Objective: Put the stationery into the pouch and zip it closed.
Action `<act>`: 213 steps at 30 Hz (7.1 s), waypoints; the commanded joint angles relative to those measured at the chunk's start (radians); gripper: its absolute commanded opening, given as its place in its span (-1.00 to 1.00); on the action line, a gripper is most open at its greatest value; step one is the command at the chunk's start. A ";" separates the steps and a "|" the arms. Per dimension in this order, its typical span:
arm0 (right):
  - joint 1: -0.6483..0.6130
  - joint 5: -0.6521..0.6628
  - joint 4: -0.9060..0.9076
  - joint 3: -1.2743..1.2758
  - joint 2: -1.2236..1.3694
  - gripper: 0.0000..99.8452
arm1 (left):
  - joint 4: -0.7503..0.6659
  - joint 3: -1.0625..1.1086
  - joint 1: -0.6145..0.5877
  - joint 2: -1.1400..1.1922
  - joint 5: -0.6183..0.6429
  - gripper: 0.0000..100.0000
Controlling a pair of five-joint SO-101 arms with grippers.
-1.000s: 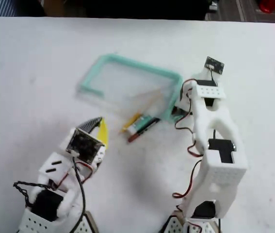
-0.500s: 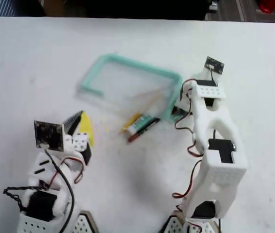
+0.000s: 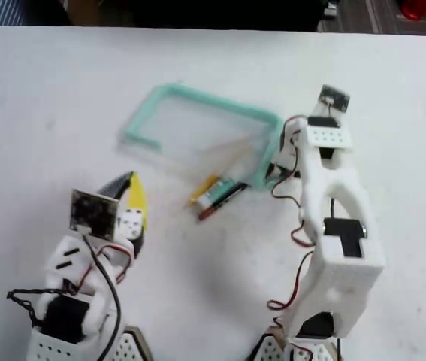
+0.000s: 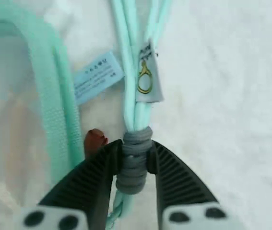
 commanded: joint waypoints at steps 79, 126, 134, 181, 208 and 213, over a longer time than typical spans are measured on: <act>-0.829 0.353 0.412 -0.626 -0.633 -0.97 | -0.282 0.061 0.079 -0.013 0.052 -0.54; -0.460 0.269 0.077 -0.624 -0.361 -0.97 | 0.031 -0.009 0.087 -0.013 -0.124 -0.90; -0.418 0.269 0.010 -0.632 -0.280 -0.97 | 0.031 -0.009 0.090 -0.013 -0.123 -0.90; -0.352 0.431 0.136 -0.632 -0.463 -0.39 | 0.025 0.005 0.085 -0.013 -0.124 -0.90; -0.165 0.423 0.487 -0.350 -0.582 -0.47 | -0.011 -0.040 0.062 -0.013 -0.106 -0.90; -0.163 0.354 0.341 -0.149 -0.579 -0.76 | -0.011 -0.009 0.059 -0.013 -0.028 -0.90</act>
